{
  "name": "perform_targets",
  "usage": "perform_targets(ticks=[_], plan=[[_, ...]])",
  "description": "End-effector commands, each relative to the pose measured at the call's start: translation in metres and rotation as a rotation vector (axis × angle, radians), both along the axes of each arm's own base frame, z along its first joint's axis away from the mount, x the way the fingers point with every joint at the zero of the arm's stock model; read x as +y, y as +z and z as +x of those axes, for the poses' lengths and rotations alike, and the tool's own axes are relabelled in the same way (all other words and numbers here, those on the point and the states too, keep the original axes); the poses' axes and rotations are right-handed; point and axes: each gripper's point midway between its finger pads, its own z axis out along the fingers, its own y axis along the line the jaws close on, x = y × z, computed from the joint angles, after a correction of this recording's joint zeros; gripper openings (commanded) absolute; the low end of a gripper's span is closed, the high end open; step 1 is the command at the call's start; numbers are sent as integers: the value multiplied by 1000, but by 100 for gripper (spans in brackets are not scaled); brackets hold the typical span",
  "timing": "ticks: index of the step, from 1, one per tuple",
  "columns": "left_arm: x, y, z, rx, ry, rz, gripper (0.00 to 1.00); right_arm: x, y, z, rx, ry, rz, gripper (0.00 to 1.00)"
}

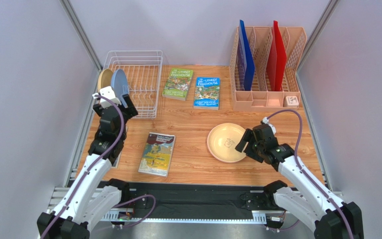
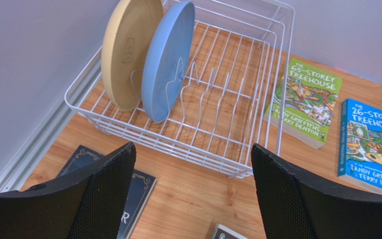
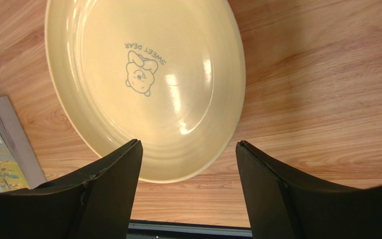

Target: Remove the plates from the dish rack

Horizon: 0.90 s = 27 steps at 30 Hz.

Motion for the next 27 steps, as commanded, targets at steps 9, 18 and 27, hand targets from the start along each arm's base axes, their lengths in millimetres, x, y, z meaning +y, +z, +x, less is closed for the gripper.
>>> perform_targets(ticks=[9, 18, 27], plan=[[45, 15, 39, 7, 211, 116, 94, -30, 69, 24, -219, -56, -131, 76], [72, -18, 86, 38, 297, 137, 82, -11, 67, 47, -208, 22, -125, 76], [86, -38, 129, 73, 324, 172, 75, 5, 56, 81, -127, 88, -176, 75]])
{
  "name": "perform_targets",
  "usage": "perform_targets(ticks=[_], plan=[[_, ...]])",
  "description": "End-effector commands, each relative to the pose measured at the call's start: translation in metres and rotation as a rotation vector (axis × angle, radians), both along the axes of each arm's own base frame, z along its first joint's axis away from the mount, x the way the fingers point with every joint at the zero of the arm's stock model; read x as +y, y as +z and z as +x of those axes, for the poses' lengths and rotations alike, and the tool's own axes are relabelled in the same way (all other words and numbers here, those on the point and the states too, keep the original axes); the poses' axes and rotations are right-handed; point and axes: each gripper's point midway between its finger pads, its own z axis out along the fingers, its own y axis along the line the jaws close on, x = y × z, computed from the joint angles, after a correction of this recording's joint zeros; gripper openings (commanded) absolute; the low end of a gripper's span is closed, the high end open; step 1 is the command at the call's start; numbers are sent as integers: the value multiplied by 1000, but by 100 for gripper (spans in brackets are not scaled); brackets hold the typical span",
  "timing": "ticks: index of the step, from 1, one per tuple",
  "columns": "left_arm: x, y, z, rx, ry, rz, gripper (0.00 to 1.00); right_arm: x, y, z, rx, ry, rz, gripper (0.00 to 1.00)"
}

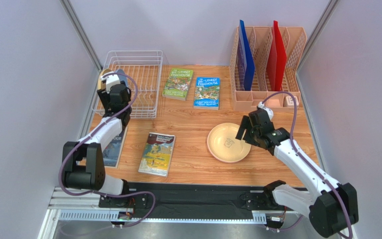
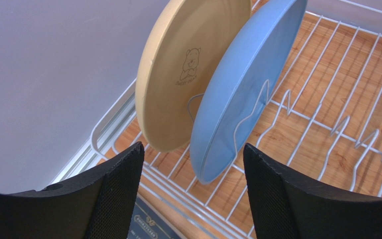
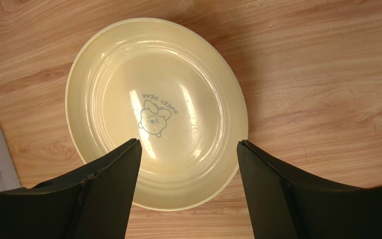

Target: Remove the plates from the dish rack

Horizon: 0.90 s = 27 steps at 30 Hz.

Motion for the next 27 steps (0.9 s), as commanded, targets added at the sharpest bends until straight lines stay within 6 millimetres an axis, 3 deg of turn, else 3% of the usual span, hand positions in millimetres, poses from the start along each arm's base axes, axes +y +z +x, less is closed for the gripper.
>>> perform_targets(ticks=[1, 4, 7, 11, 17, 21, 27], plan=[[11, 34, 28, -103, 24, 23, 75, 17, 26, 35, -77, 54, 12, 75], [12, 30, 40, -85, 24, 32, 72, 24, 27, 47, -66, 63, 17, 74], [15, 29, 46, -81, 33, 51, 60, 29, 26, 54, -55, 79, 19, 73], [16, 18, 54, -49, 30, 60, 30, 33, 34, 62, -59, 101, 15, 74], [13, 12, 54, -36, 9, 51, 0, 35, 33, 72, -44, 112, -10, 73], [12, 18, 50, -43, -1, 82, 0, 39, 29, 76, -32, 123, -6, 73], [12, 43, 37, -66, 68, 226, 0, 40, 26, 77, -22, 127, -10, 73]])
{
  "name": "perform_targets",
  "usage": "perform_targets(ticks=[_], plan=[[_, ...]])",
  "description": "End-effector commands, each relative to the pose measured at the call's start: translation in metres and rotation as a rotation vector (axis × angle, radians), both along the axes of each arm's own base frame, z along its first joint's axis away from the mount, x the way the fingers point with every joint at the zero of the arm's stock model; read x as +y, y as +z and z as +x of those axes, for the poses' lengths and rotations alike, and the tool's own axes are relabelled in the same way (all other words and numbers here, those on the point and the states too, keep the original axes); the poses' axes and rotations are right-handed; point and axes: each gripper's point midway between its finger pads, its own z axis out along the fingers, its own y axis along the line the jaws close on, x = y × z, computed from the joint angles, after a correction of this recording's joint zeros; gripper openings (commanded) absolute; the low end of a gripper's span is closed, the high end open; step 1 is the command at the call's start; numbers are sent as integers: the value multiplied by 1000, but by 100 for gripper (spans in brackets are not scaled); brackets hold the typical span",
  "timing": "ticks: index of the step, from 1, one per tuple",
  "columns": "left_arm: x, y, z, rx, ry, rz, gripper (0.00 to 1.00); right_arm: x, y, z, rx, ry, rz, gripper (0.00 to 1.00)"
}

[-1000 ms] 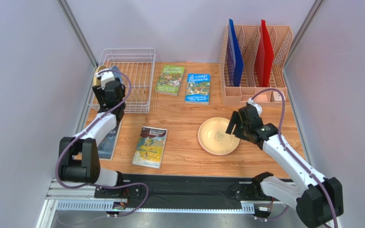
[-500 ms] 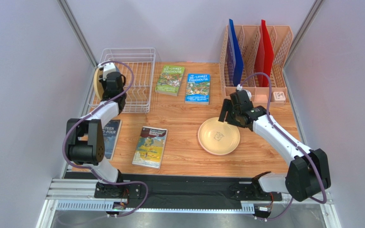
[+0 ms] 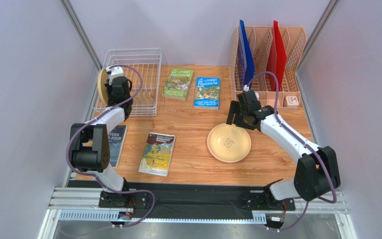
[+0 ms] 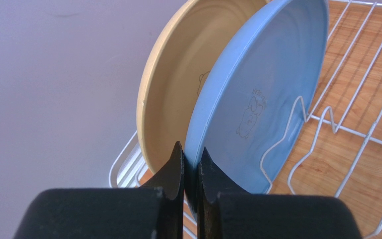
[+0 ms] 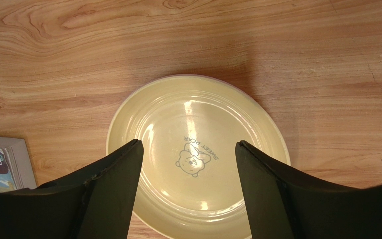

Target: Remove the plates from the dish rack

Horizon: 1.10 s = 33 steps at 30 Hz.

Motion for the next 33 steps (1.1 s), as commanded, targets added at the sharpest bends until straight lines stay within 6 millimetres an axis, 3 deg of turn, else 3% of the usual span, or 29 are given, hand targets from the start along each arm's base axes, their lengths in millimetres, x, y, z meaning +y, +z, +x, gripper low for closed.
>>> perform_targets(ticks=[1, 11, 18, 22, 23, 24, 26, 29, 30, 32, 33], plan=[[-10, 52, 2, -172, 28, 60, 0, 5, 16, 11, -45, 18, 10, 73], [-28, 92, -26, -228, 156, 189, 0, 0, 19, 1, -58, 8, 17, 73], [-28, 136, -59, -295, 195, 187, 0, -3, 29, -11, -82, 9, 38, 73], [-45, 160, -75, -314, 95, 149, 0, 5, 48, -15, -137, 49, 101, 73], [-53, 138, -82, -196, 44, 93, 0, 11, 52, -15, -150, 72, 127, 74], [-59, 153, -83, -208, 22, 22, 0, 25, 60, -16, -165, 127, 191, 74], [-69, 133, -99, -118, -22, -109, 0, 38, 71, -16, -195, 178, 255, 74], [-95, 124, -111, -93, -161, -277, 0, 64, 85, -12, -261, 263, 379, 74], [-101, 111, -114, -77, -195, -310, 0, 79, 98, -8, -316, 324, 431, 75], [-120, 107, -121, -99, -295, -409, 0, 92, 94, 0, -315, 355, 455, 75], [-125, 94, -124, -78, -322, -429, 0, 105, 100, 3, -325, 401, 486, 75]])
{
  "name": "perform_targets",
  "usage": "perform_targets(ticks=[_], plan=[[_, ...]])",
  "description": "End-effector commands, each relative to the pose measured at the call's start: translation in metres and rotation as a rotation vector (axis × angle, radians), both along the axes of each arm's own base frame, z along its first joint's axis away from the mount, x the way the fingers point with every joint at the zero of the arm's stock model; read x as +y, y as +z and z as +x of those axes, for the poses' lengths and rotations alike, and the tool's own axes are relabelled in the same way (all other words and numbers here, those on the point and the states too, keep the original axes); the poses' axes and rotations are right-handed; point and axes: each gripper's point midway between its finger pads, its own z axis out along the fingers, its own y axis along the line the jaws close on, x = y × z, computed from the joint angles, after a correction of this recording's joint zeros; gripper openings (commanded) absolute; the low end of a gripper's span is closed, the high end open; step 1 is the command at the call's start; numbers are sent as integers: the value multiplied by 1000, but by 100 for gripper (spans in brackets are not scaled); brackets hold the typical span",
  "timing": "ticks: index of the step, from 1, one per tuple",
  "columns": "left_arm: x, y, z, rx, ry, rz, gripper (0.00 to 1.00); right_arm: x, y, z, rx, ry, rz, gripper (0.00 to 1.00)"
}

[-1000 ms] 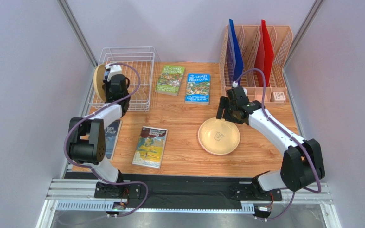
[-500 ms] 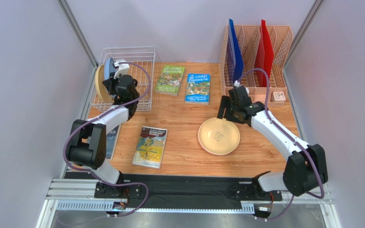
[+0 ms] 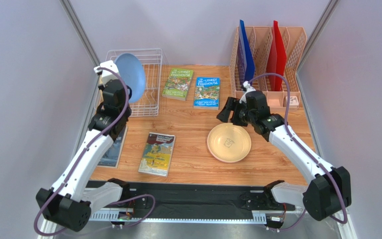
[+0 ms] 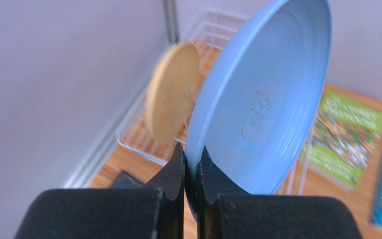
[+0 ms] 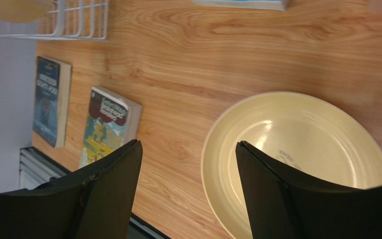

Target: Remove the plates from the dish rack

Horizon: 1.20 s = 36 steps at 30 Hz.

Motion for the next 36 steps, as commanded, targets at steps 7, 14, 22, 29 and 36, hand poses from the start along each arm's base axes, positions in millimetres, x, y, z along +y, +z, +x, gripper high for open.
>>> perform_targets(ticks=[7, 14, 22, 29, 36], plan=[[-90, -79, -30, 176, -429, -388, 0, 115, 48, 47, -169, 299, 245, 74], [-121, -81, -33, 184, -572, -482, 0, 170, 49, 60, -172, 413, 344, 73], [-136, -74, -37, 146, -658, -530, 0, 186, 37, 70, -139, 415, 368, 55], [-136, -74, -33, 124, -705, -574, 0, 176, 21, 66, -129, 384, 320, 0], [-123, -85, -32, 107, -760, -551, 45, 90, -3, 57, -98, 108, 58, 0]])
